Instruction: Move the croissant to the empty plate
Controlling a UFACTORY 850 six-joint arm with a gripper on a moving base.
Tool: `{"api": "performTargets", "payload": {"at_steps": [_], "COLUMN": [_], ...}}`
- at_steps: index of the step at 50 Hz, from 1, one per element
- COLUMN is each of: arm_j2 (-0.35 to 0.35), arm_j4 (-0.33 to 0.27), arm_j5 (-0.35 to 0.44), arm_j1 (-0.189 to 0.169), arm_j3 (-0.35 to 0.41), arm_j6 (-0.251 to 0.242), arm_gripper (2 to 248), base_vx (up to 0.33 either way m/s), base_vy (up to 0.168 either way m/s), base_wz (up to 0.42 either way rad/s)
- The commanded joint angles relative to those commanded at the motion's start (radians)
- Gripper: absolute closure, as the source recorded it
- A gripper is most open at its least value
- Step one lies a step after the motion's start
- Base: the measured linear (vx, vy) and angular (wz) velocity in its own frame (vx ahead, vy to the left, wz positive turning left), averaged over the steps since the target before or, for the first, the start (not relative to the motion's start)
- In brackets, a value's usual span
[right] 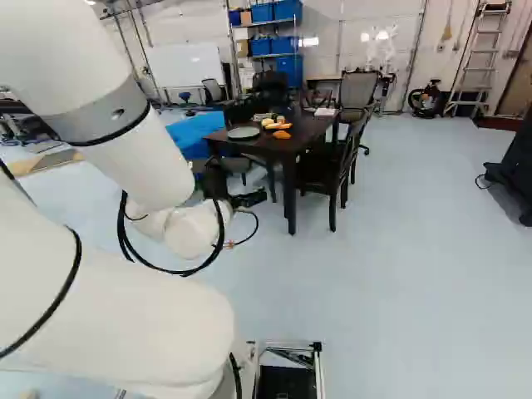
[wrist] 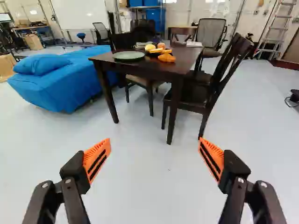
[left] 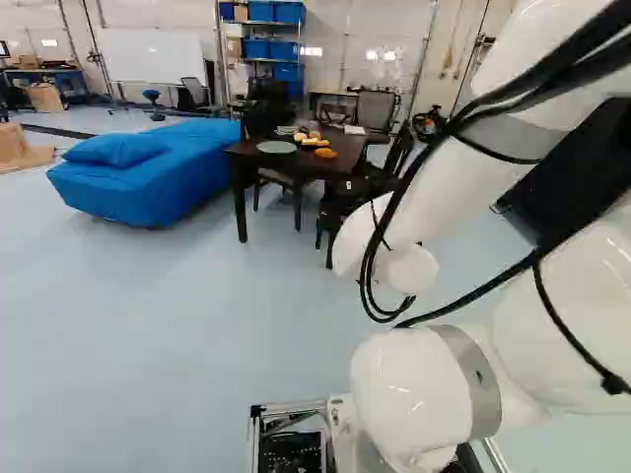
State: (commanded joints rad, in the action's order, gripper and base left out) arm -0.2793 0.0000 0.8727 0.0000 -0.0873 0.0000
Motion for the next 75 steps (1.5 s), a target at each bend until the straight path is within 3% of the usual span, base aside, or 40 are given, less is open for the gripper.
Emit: {"api": "performTargets", "payload": {"at_steps": [75], "arm_j2": [0.0], "arm_j4": [0.0], "arm_j5": [0.0], "arm_j1": [0.0], "arm_j3": [0.0], "arm_j6": [0.0], "arm_gripper": [3], "base_vx": [0.0], "base_vy": [0.002], "base_wz": [0.02]}}
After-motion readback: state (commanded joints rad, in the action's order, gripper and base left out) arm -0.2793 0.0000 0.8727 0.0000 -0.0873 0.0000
